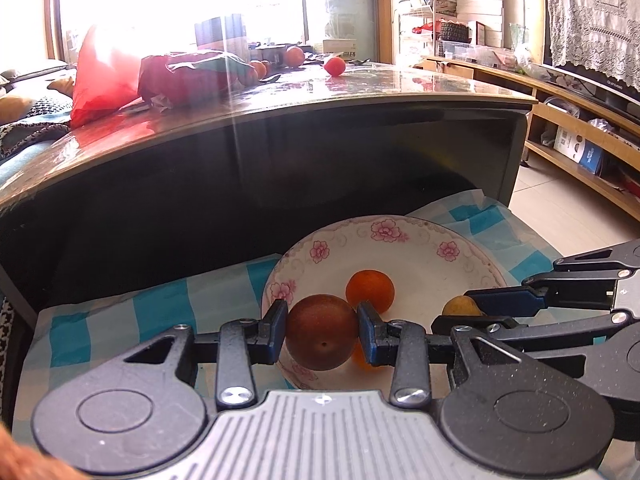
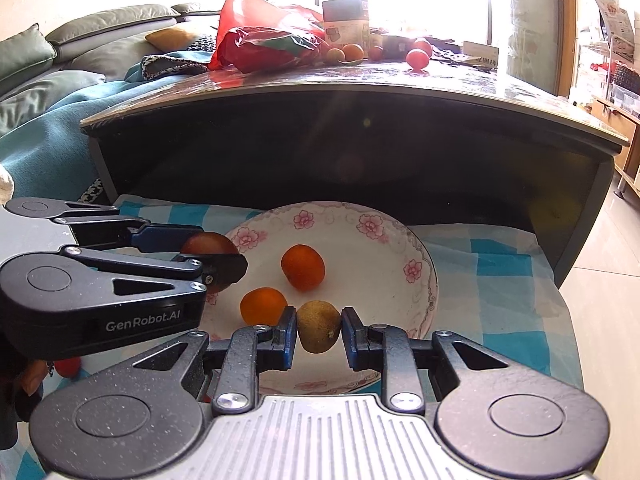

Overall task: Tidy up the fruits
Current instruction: 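Carry the dark plum and brown kiwi over the flowered plate with both tools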

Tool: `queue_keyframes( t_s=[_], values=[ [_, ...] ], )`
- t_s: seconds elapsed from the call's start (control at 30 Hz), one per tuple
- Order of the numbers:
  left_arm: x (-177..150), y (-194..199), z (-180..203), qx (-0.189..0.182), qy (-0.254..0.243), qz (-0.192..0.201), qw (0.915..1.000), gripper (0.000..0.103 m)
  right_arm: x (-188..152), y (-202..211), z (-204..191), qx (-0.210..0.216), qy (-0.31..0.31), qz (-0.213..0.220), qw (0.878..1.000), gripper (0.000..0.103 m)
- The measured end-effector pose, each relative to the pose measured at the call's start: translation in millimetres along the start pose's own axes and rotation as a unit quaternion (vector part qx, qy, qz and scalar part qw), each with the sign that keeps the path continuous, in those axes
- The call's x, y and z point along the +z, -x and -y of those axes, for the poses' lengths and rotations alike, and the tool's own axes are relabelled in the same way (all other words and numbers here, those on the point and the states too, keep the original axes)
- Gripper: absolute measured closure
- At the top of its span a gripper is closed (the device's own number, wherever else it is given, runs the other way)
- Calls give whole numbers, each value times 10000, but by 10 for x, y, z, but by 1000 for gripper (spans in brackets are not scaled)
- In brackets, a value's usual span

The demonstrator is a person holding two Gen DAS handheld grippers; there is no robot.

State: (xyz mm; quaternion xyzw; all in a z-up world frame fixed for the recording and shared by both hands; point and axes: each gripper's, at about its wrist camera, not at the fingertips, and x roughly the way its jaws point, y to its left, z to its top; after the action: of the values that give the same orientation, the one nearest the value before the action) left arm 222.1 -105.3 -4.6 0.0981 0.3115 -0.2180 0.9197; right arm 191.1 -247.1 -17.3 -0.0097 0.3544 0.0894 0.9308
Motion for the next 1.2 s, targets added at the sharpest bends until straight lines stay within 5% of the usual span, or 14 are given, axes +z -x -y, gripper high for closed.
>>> queue_keyframes(
  t_s=[1.2],
  values=[
    [-34, -220, -74, 26, 102, -68, 9999, 56, -18, -183, 41, -70, 20, 78, 9999, 83]
  ],
)
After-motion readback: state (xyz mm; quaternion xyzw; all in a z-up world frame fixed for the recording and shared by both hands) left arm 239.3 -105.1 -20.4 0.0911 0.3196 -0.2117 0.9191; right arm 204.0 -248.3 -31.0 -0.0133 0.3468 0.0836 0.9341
